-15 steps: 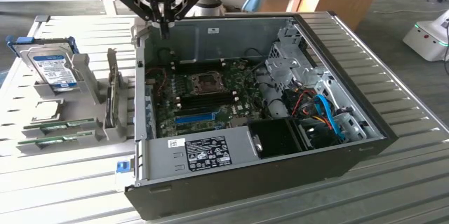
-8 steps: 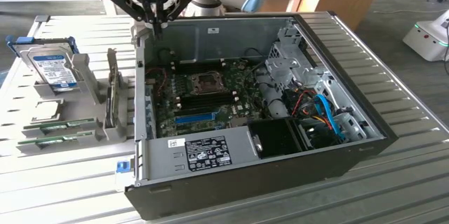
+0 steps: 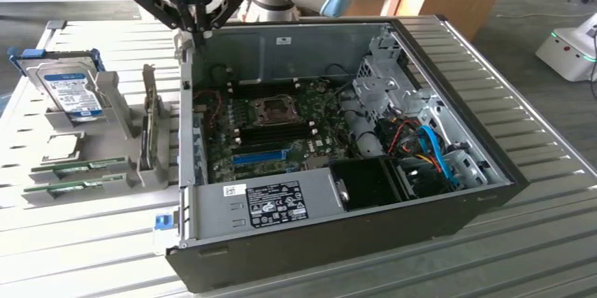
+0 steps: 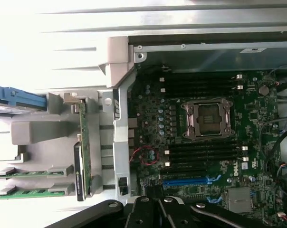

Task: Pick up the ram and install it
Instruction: 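Reach for the ram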

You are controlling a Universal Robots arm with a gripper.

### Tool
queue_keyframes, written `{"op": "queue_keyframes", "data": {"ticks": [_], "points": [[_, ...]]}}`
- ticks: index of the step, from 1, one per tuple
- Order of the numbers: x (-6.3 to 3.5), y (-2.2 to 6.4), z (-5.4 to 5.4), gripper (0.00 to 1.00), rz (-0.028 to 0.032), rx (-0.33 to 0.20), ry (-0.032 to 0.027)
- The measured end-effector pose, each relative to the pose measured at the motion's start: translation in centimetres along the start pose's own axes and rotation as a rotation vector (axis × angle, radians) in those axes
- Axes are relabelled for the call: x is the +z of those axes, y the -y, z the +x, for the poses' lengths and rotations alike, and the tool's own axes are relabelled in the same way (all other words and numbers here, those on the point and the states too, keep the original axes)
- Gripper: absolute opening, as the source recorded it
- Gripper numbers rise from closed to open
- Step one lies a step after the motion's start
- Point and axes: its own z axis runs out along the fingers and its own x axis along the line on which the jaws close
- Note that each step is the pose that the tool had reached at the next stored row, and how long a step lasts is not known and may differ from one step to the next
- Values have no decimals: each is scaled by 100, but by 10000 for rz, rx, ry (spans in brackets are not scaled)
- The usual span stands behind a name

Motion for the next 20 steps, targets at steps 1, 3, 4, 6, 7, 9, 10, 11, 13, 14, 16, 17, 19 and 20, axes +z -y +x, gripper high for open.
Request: {"op": "queue_keyframes", "data": {"ticks": [1, 3, 4, 6, 7, 9, 10, 11, 13, 14, 16, 17, 19, 20], "points": [[0, 1, 18, 11, 1, 0, 0], [1, 4, 54, 11, 0, 1, -1], [1, 5, 73, 11, 0, 1, -1], [2, 8, 108, 11, 1, 1, -2], [2, 9, 125, 11, 1, 1, -3], [3, 12, 159, 11, 1, 0, -4], [3, 14, 178, 11, 1, 0, -4], [4, 15, 197, 11, 1, 0, -4], [5, 18, 233, 11, 2, 1, -6], [6, 19, 250, 11, 0, 2, -6], [7, 22, 289, 11, 0, 1, -7], [7, 23, 308, 11, 1, 1, -8], [8, 26, 345, 11, 1, 0, -10], [9, 28, 363, 11, 1, 1, -10]]}}
